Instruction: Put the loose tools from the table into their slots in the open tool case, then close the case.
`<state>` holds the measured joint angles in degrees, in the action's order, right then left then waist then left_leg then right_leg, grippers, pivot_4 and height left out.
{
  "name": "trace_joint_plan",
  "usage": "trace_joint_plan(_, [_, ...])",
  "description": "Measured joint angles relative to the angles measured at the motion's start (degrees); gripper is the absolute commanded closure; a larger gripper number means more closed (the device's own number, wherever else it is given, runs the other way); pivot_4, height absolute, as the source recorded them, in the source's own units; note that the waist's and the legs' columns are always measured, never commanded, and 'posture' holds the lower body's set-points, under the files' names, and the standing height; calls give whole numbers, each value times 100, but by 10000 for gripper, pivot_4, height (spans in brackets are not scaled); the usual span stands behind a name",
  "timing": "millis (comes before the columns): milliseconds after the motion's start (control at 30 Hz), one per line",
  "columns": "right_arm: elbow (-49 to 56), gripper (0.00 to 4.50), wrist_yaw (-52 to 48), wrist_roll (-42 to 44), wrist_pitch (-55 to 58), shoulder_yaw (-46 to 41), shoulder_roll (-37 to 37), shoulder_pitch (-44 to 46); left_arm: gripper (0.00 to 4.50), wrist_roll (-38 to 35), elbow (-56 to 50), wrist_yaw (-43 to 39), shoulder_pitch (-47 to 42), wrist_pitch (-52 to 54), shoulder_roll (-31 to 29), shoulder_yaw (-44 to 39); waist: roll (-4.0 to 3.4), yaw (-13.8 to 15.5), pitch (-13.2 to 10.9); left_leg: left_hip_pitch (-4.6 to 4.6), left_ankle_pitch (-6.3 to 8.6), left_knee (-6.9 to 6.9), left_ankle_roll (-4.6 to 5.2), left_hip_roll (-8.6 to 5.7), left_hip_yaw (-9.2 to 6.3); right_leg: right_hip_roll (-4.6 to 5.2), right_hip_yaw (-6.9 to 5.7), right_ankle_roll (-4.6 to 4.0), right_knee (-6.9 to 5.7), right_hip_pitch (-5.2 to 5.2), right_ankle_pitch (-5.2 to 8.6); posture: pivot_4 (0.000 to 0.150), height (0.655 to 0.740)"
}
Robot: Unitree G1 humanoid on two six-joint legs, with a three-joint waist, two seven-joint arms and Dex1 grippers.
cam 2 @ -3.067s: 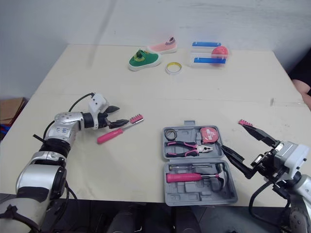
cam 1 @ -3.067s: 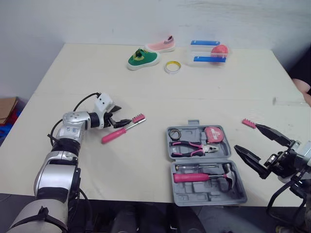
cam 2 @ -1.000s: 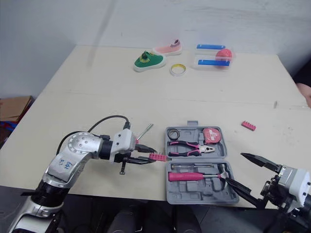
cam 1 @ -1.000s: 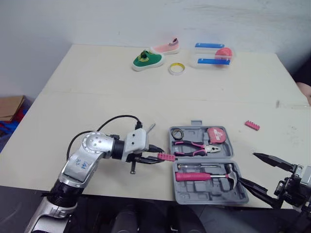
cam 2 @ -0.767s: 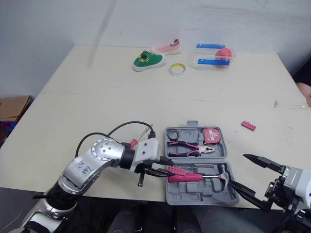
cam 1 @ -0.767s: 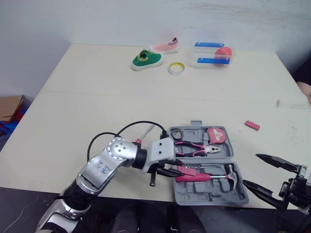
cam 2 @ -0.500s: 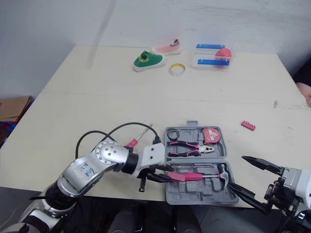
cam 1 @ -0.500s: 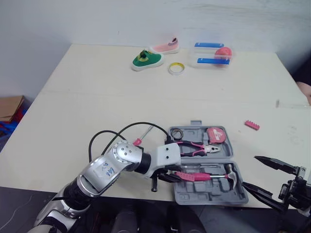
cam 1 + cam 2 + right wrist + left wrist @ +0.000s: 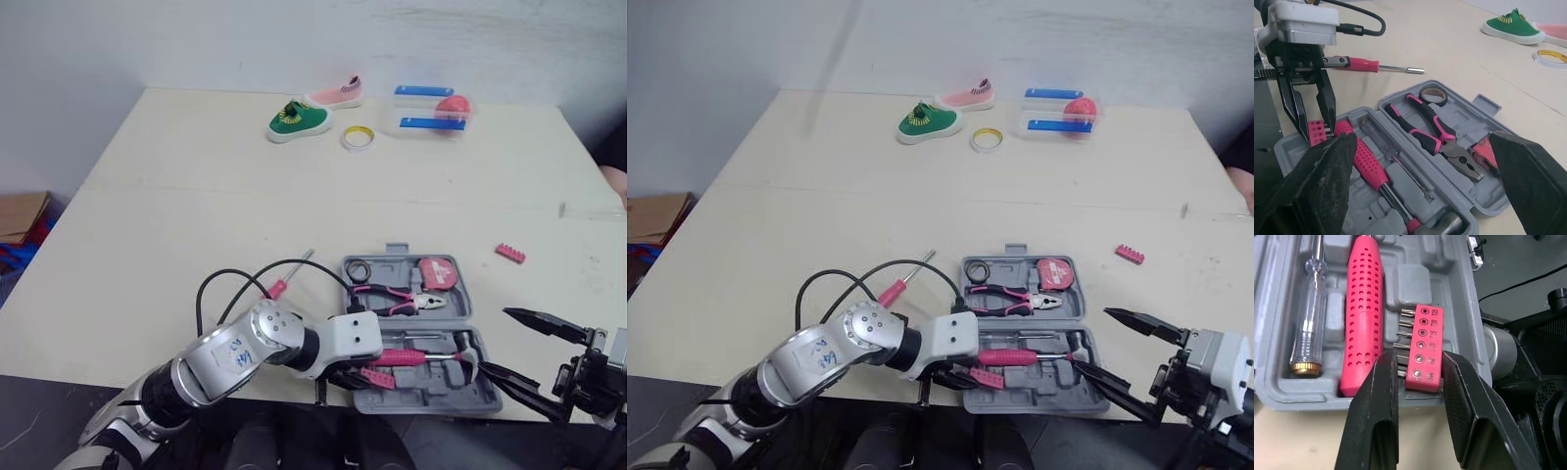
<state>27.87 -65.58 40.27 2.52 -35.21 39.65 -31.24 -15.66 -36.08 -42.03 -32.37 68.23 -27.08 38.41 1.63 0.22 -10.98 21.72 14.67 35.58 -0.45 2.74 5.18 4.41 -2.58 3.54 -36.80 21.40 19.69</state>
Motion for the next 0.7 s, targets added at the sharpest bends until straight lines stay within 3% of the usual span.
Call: trace_joint_plan(700, [-630, 0, -361, -221, -295, 126, -106, 534, 38801, 212, 534, 335, -28, -990, -97, 328, -18, 90, 11, -43, 8, -6, 20, 7, -1, 4, -8, -41, 90, -82, 5, 1500, 7400])
